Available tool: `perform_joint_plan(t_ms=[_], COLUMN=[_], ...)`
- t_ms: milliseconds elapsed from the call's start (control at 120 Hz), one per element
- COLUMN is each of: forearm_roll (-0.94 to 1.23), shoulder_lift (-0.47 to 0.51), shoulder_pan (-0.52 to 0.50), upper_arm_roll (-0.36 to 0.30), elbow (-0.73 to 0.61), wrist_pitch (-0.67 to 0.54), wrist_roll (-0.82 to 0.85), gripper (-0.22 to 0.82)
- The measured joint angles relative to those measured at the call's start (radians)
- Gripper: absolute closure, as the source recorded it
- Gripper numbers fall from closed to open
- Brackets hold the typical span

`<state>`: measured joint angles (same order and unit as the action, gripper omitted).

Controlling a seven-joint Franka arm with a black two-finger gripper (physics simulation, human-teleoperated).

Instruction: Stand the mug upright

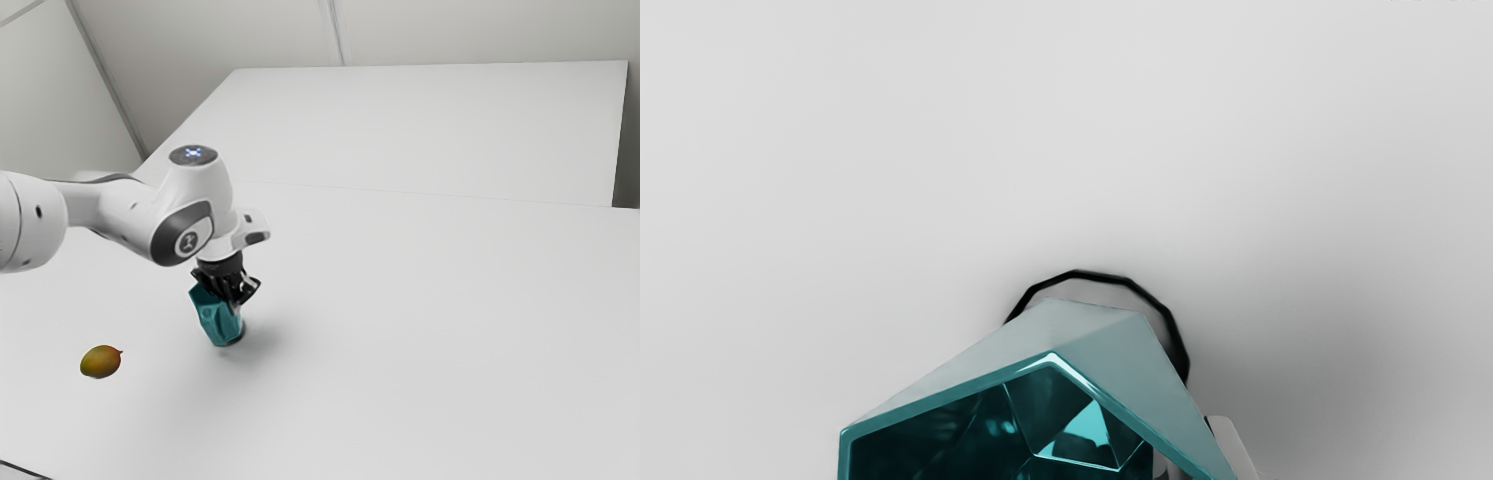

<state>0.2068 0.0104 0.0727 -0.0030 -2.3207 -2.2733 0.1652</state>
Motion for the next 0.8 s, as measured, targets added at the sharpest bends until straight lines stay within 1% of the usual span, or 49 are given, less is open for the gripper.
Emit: perform_joint_plan(t_ms=[142,167,325,392,467,608,700,800], forearm_roll=[0.001,-0.001,-0.011,-0.015,-0.018,-0.031,-0.054,-0.075], shoulder_lift=[-0.01,-0.01,-0.007,0.004,0.027,0.09,0.127,0.138], shoulder_pan=[-0.002,0.0,0.007,0.009,0.01,0.02,0.029,0.032], upper_arm_roll=[-0.005,-0.003,0.001,0.001,0.001,0.001,0.001,0.001], elbow=[0.001,0.0,-0.001,0.0,0.001,0.005,0.015,0.068], wrist_pitch=[-0.011,-0.013,-0.032,-0.037,-0.041,-0.03,0.003,0.062], wrist_roll=[0.022,0.025,0.037,0.041,0.044,0.049,0.051,0.053], gripper=[0.78,0.74,0.39,0.29,0.21,0.11,0.08,0.05])
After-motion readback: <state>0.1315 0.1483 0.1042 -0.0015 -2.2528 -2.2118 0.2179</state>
